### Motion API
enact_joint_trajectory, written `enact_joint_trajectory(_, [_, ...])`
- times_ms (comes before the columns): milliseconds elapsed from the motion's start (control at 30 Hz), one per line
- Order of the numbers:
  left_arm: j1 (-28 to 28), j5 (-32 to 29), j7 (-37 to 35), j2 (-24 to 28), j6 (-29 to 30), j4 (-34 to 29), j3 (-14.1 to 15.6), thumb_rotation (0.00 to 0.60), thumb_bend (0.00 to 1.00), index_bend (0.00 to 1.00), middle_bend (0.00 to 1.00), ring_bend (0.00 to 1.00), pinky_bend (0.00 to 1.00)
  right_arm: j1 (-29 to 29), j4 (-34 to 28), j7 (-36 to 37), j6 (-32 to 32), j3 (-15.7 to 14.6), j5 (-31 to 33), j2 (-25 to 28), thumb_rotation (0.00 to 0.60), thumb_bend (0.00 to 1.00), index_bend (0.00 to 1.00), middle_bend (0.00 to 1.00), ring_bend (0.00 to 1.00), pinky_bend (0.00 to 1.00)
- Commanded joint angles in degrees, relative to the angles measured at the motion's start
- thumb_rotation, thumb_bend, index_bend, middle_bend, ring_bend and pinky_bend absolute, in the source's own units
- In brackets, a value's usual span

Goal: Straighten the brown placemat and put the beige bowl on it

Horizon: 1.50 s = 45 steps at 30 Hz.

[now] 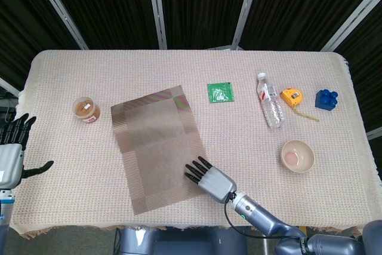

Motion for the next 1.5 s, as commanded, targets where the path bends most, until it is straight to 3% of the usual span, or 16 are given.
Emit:
enact_joint_trajectory(33, [0.04, -0.11, -0.25, 0.12, -0.1, 0.0, -0.04, 0.6, 0.0, 0.0, 0.0, 0.0, 0.0, 0.48, 0.51, -1.09, -0.15, 0.24, 1.27, -0.71, 0.6, 0.0, 0.09, 0.0, 0.0, 0.0])
enact_joint_trajectory(300, [0.1, -0.13, -1.24, 0.66, -0.43, -0.2, -0.12, 0.6, 0.0, 0.0, 0.0, 0.0, 0.0, 1.26, 3.1, -2.45, 0.38, 0.1, 3.38, -1.77, 0.6, 0.02, 0.1, 0.0, 0.0, 0.0])
enact_joint_trajectory(433, [-0.01, -0.08, -1.15, 0.62, -0.8, -0.14, -0.01, 0.6, 0.0, 0.0, 0.0, 0.0, 0.0, 1.41, 3.17, -1.19, 1.25, -0.03, 3.53, -2.0, 0.6, 0.21, 0.13, 0.0, 0.0, 0.0])
enact_joint_trajectory(533, [-0.07, -0.09, -1.0, 0.52, -1.0, -0.13, 0.06, 0.6, 0.0, 0.0, 0.0, 0.0, 0.0, 1.56, 3.2, 0.47, 2.24, -0.18, 2.93, -2.1, 0.6, 0.29, 0.14, 0.0, 0.0, 0.0])
enact_joint_trajectory(867, [-0.15, -0.43, -0.67, 0.41, -1.34, -0.23, 0.05, 0.6, 0.0, 0.0, 0.0, 0.0, 0.0, 2.02, 4.22, 5.53, 4.6, -0.97, 1.16, -2.06, 0.6, 0.31, 0.18, 0.0, 0.0, 0.0])
enact_joint_trajectory(1000, [-0.12, -0.38, -0.76, 0.5, -1.36, -0.22, 0.07, 0.6, 0.0, 0.0, 0.0, 0.0, 0.0, 2.19, 4.9, 6.41, 5.0, -1.49, 0.71, -2.37, 0.6, 0.35, 0.27, 0.0, 0.0, 0.0])
enact_joint_trajectory(1133, [-0.15, -0.39, -0.86, 0.53, -1.53, -0.19, 0.09, 0.6, 0.0, 0.0, 0.0, 0.0, 0.0, 2.27, 5.66, 8.28, 6.14, -2.08, -0.4, -2.79, 0.6, 0.39, 0.57, 0.0, 0.0, 0.0])
enact_joint_trajectory(1333, [-0.16, -0.42, -0.94, 0.55, -1.59, -0.21, 0.06, 0.6, 0.0, 0.0, 0.0, 0.0, 0.0, 2.21, 6.7, 11.68, 7.69, -3.32, -2.17, -3.15, 0.6, 0.39, 0.72, 0.02, 0.0, 0.0])
enact_joint_trajectory(1500, [-0.19, -0.43, -0.98, 0.53, -1.82, -0.2, 0.16, 0.6, 0.0, 0.0, 0.0, 0.0, 0.0, 1.87, 7.74, 15.12, 10.52, -4.84, -5.27, -2.81, 0.6, 0.39, 0.76, 0.06, 0.0, 0.0])
